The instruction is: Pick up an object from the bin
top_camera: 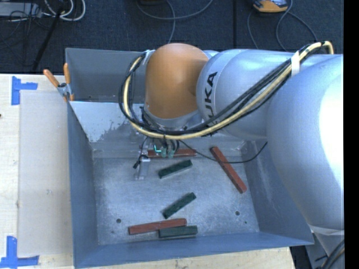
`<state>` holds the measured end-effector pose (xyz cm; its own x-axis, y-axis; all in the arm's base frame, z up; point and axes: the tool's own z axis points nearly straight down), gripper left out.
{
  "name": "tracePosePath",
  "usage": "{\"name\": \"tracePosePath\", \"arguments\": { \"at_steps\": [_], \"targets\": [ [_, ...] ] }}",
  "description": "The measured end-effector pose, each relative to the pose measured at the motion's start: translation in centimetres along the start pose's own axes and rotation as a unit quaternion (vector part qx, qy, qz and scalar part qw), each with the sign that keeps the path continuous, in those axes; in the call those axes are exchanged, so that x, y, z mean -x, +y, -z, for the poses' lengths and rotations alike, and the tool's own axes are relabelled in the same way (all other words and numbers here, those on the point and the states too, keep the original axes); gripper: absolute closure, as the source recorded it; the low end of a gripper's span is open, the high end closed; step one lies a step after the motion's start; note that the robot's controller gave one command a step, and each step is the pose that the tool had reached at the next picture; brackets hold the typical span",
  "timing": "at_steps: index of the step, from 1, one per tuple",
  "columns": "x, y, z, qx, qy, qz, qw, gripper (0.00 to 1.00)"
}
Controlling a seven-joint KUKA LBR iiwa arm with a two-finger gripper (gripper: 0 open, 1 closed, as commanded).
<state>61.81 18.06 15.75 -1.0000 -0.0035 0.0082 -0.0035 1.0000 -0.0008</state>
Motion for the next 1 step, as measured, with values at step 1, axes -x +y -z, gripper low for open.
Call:
{"name": "tracePosePath", "arguments": {
  "at_steps": [1],
  "targets": [
    [-0.55,-6.84,-4.25,-0.002,-0.0015,0.196,0.9807,0.0]
  ]
}}
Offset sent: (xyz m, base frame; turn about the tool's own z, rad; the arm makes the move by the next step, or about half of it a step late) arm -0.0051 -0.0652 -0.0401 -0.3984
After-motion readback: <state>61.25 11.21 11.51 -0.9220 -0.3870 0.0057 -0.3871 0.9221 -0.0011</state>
